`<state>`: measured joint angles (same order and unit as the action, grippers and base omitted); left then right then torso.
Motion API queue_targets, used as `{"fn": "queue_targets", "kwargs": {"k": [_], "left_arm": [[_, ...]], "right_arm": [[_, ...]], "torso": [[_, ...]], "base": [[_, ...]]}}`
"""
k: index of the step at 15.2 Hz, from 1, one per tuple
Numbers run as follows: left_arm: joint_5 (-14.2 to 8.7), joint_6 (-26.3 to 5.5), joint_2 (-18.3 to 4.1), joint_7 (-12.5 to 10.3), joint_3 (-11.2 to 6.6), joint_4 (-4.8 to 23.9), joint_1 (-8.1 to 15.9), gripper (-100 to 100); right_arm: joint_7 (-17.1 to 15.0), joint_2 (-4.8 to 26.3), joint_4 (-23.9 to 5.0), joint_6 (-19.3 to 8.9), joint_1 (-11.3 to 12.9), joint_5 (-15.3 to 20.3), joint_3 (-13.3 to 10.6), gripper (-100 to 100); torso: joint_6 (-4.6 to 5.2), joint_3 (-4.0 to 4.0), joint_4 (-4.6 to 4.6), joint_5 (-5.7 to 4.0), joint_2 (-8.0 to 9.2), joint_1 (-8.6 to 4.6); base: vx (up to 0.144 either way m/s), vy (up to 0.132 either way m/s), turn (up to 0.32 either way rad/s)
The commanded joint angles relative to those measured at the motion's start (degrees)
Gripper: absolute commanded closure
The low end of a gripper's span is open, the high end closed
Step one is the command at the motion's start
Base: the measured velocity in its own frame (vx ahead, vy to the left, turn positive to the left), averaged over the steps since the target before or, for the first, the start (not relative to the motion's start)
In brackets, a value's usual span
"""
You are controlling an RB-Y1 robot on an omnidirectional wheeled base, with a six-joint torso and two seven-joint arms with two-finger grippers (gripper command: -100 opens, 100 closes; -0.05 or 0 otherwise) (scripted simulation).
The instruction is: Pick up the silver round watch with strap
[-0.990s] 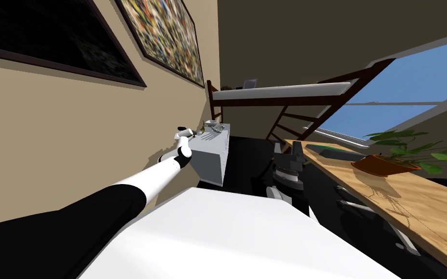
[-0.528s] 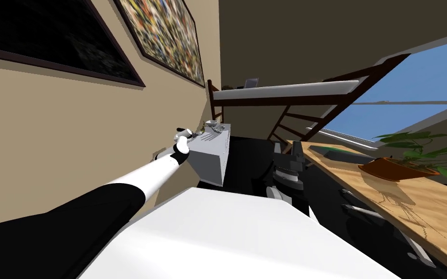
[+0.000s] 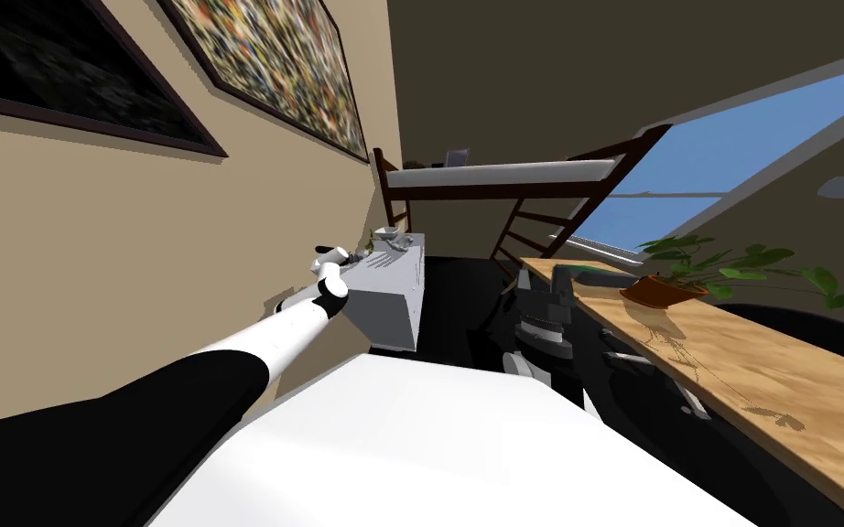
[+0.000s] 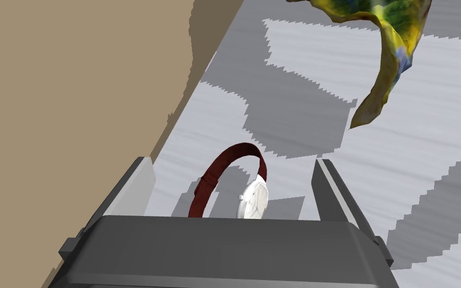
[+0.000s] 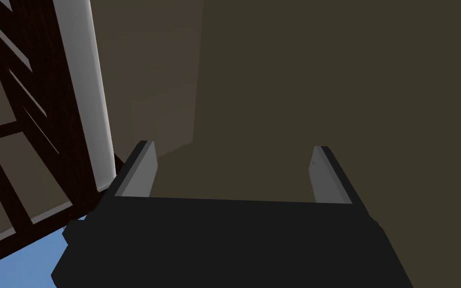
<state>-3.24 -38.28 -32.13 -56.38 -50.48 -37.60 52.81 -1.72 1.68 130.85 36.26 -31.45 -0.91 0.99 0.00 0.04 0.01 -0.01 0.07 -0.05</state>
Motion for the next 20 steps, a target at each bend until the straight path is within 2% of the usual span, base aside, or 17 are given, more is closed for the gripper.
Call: {"fn": "queue_targets", "kwargs": {"k": [1, 3, 4, 5, 6, 7, 8, 9, 10, 11, 12, 13, 14, 17, 18, 19, 20], "left_arm": [[-1.03, 2.06, -2.23, 0.55, 0.05, 2.86, 0.4, -100], [-1.03, 2.06, -2.23, 0.55, 0.05, 3.95, 0.4, -100], [-2.79, 2.11, -4.23, 0.71, 0.15, 4.18, -1.11, -100], [-2.79, 2.11, -4.23, 0.71, 0.15, 4.18, -1.11, -100], [-4.54, 2.17, -5.99, 0.88, 0.25, 4.41, -2.63, -100], [-4.54, 2.17, -6.23, 0.88, 0.25, 4.41, -2.63, -100], [-6.3, 2.23, -7.86, 1.05, 0.35, 4.64, -4.14, -100], [-6.3, 2.23, -8.23, 1.05, 0.35, 4.64, -4.14, -100], [-7.85, 2.29, -10.11, 1.21, 0.44, 4.86, -5.66, -100], [-8.06, 2.29, -10.23, 1.21, 0.44, 4.86, -5.66, -100], [-9.82, 2.35, -11.88, 1.38, 0.54, 5.09, -7.17, -100], [-9.82, 2.35, -12.23, 1.38, 0.54, 5.09, -7.17, -100], [-11.57, 2.4, -13.77, 1.55, 0.64, 5.32, -8.69, -100], [-11.57, 2.4, -14.23, 1.55, 0.64, 5.32, -8.69, -100], [-11.5, 1.6, -13.89, 1.42, 0.53, 4.33, -8.91, -100], [-11.54, 1.75, -13.95, 1.47, 0.54, 4.45, -8.92, 100], [-11.54, 1.76, -13.95, 1.48, 0.54, 4.44, -8.92, 100]], "right_arm": [[0.0, 0.0, 0.0, 0.0, 0.0, 0.0, 0.0, 0], [0.0, 0.0, 0.0, 0.0, -0.01, 0.0, 0.01, 0], [0.0, 0.0, 0.0, 0.0, -0.01, 0.0, 0.01, 0], [0.0, 0.0, 0.0, 0.0, 0.0, 0.0, 0.0, 0], [0.0, 0.0, 0.0, 0.0, 0.0, 0.0, 0.0, 0], [0.0, 0.0, 0.0, 0.0, 0.0, 0.0, 0.0, 0], [0.0, 0.0, 0.0, 0.0, 0.0, 0.0, 0.0, 0], [0.0, 0.0, 0.0, 0.0, 0.0, 0.0, 0.0, 0], [0.0, 0.0, 0.0, 0.0, 0.0, 0.0, 0.0, 0], [0.0, 0.0, 0.0, 0.0, 0.0, 0.0, 0.0, 0], [0.0, 0.0, 0.0, 0.0, 0.0, 0.0, 0.0, 0], [0.0, 0.0, 0.0, 0.0, 0.0, 0.0, 0.0, 0], [0.0, 0.0, 0.0, 0.0, 0.0, 0.0, 0.0, 0], [0.0, 0.0, 0.0, 0.0, 0.0, 0.0, 0.01, 0], [0.0, 0.0, 0.0, 0.0, -0.01, 0.0, 0.01, 0], [0.0, 0.0, 0.0, 0.0, -0.01, 0.0, 0.01, 0], [0.0, 0.0, 0.0, 0.0, -0.01, 0.0, 0.01, 0]], "torso": [[0.0, 0.0, 0.0, 0.0, 0.0, 0.0], [-0.04, -0.01, 0.0, 0.01, -0.02, 0.06], [-0.03, -0.02, 0.0, 0.01, -0.04, 0.07], [0.02, -0.02, -0.01, 0.02, -0.04, 0.05], [0.02, -0.02, -0.01, 0.01, -0.03, 0.04], [0.02, -0.02, -0.02, 0.02, -0.02, 0.02], [0.0, -0.01, 0.0, -0.01, -0.02, 0.02], [-0.01, 0.02, 0.01, 0.01, 0.04, 0.06], [-0.01, 0.04, 0.02, 0.01, 0.07, 0.09], [-0.03, 0.07, 0.02, 0.03, 0.12, 0.12], [-0.02, 0.07, 0.04, 0.02, 0.12, 0.12], [-0.01, 0.07, 0.03, 0.03, 0.13, 0.12], [-0.05, 0.08, 0.02, 0.04, 0.14, 0.11], [-0.1, 0.09, 0.03, 0.03, 0.14, 0.14], [-0.11, 0.05, 0.02, 0.03, 0.08, 0.14], [-0.11, 0.03, 0.01, 0.03, 0.04, 0.14], [-0.1, 0.02, 0.0, 0.03, 0.02, 0.15]], "base": [[-0.006, -0.013, -0.043], [-0.002, -0.005, 0.029], [-0.002, -0.014, -0.187], [-0.006, -0.014, -0.224], [-0.009, -0.02, -0.253], [-0.011, -0.021, -0.2], [-0.03, -0.004, -0.17], [-0.037, 0.004, -0.16], [-0.04, 0.005, -0.177], [-0.033, 0.0, -0.143], [-0.037, -0.002, -0.164], [-0.039, -0.011, -0.18], [-0.042, -0.008, -0.2], [-0.021, -0.007, -0.103], [0.0, 0.0, 0.0], [0.0, 0.0, 0.0], [-0.001, -0.004, -0.027]]}}
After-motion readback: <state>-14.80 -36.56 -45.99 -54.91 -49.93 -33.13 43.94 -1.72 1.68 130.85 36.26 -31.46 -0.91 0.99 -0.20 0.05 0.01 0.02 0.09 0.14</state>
